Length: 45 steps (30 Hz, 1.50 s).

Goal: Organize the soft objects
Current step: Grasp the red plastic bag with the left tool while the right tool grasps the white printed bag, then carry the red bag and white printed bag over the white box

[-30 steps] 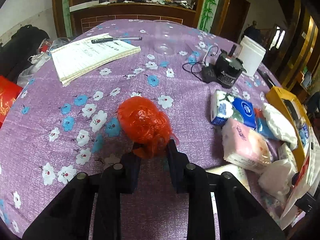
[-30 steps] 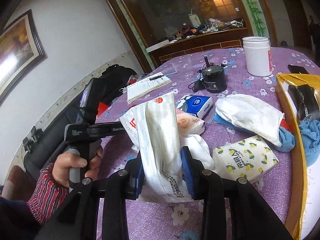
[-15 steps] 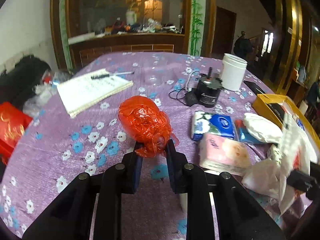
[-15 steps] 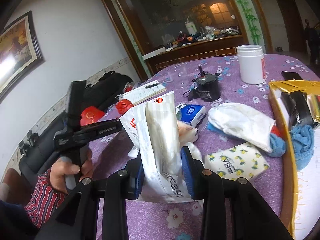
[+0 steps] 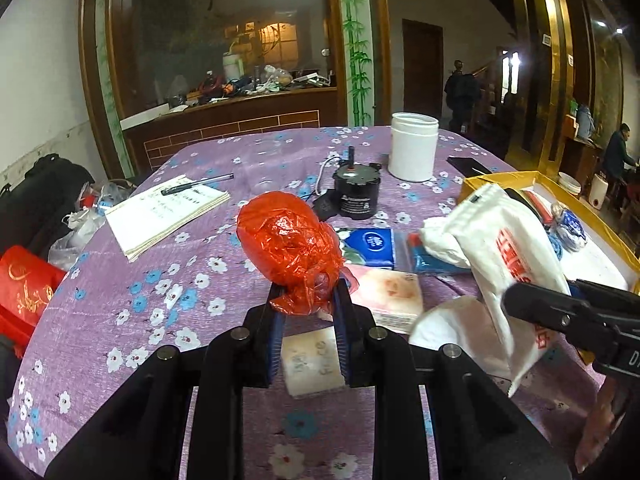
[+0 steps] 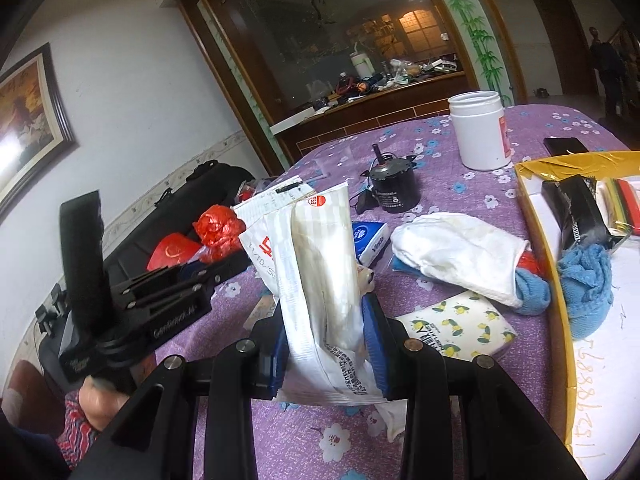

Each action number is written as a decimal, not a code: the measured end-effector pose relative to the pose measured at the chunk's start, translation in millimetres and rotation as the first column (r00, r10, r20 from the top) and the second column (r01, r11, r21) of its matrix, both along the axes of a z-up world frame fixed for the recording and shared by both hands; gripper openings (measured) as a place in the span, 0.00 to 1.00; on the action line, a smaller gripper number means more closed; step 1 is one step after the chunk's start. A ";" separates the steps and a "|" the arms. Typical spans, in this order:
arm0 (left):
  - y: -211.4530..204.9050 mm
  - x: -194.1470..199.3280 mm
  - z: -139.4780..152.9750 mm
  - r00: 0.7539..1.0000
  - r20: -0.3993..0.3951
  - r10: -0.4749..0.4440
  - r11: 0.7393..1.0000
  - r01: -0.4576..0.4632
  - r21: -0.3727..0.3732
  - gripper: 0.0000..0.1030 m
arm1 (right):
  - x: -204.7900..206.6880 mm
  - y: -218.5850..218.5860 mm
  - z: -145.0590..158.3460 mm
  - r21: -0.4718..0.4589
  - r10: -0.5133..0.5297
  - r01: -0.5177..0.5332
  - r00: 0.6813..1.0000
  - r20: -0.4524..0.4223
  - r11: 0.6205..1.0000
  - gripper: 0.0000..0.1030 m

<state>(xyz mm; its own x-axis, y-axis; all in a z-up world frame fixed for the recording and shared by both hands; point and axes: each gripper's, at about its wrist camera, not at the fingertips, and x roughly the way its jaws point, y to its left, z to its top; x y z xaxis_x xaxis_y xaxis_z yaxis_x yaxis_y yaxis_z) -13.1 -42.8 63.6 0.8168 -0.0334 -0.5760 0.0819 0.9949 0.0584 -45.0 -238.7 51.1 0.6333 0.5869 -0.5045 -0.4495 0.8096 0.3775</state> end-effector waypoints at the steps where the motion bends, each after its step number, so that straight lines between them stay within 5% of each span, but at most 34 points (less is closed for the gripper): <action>1: -2.3 -0.7 0.0 1.000 0.003 -0.001 1.000 0.001 0.006 0.19 | 0.2 -1.3 0.2 0.005 -0.004 0.004 1.000 0.000 1.000 0.34; 28: -53.3 -22.6 14.0 0.995 0.057 -0.082 0.992 0.076 0.105 0.19 | -2.3 -34.3 7.4 0.122 -0.101 0.102 0.995 -0.010 0.987 0.34; 45: -149.8 -26.9 20.8 0.953 0.002 -0.303 0.949 0.301 0.096 0.19 | -15.0 -121.5 29.9 0.203 -0.295 0.285 0.955 0.022 0.937 0.34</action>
<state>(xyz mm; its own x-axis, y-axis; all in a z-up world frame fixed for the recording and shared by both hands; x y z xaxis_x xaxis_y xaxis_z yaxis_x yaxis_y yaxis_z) -40.0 -192.6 84.4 0.7863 -0.2268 -0.5747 0.3759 0.9138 0.1537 -60.1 -360.2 81.0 0.8129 0.4573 -0.3607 -0.2290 0.8204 0.5239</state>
